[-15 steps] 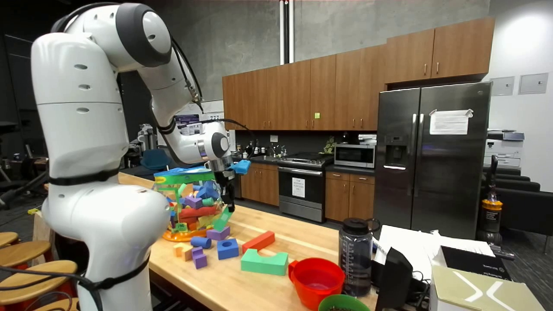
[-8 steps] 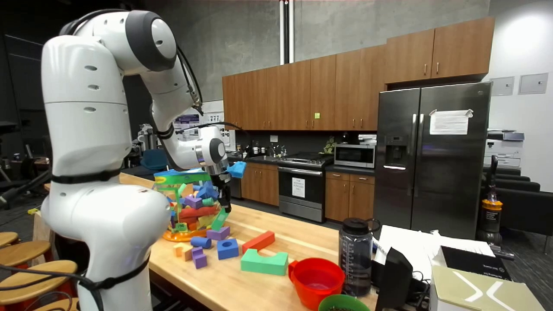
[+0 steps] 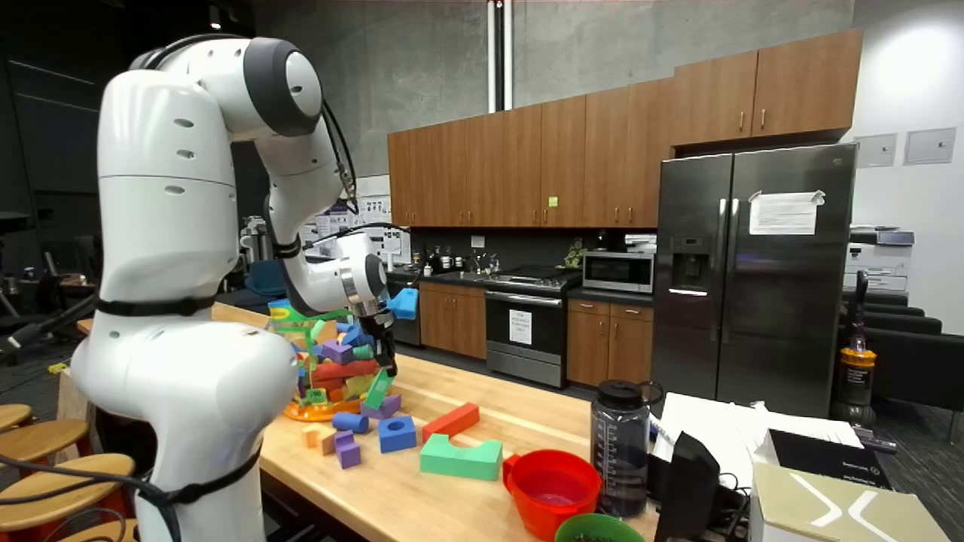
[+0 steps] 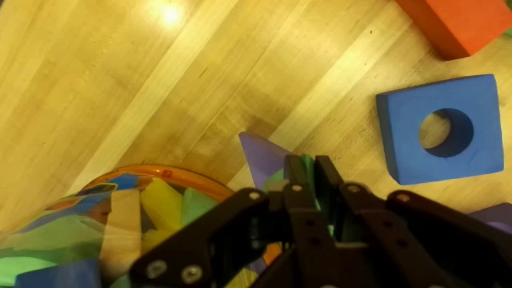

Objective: Remove one green block from the clear bag and place it on the table.

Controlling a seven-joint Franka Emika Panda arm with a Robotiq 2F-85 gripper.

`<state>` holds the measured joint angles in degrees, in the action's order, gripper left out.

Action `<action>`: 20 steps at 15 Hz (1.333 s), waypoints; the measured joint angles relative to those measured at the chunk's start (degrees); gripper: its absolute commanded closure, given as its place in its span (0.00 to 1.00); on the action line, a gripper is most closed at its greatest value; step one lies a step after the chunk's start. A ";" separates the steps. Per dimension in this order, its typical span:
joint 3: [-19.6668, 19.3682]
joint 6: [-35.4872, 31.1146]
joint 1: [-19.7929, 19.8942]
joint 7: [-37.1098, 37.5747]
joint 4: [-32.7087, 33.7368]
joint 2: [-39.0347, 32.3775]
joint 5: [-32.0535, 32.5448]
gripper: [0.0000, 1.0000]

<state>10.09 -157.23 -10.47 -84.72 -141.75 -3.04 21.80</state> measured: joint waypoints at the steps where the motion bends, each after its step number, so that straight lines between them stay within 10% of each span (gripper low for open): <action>1: 0.00 0.00 0.02 0.41 0.06 -0.08 0.71 0.97; 6: -0.08 0.65 0.14 0.73 0.72 -0.03 1.12 0.97; 7: -0.10 1.00 0.21 0.73 0.98 0.01 1.12 0.63; 20: -0.34 5.43 1.09 -1.17 4.66 0.27 -6.02 0.00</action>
<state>9.75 -151.80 -9.39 -85.89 -137.09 -2.77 15.78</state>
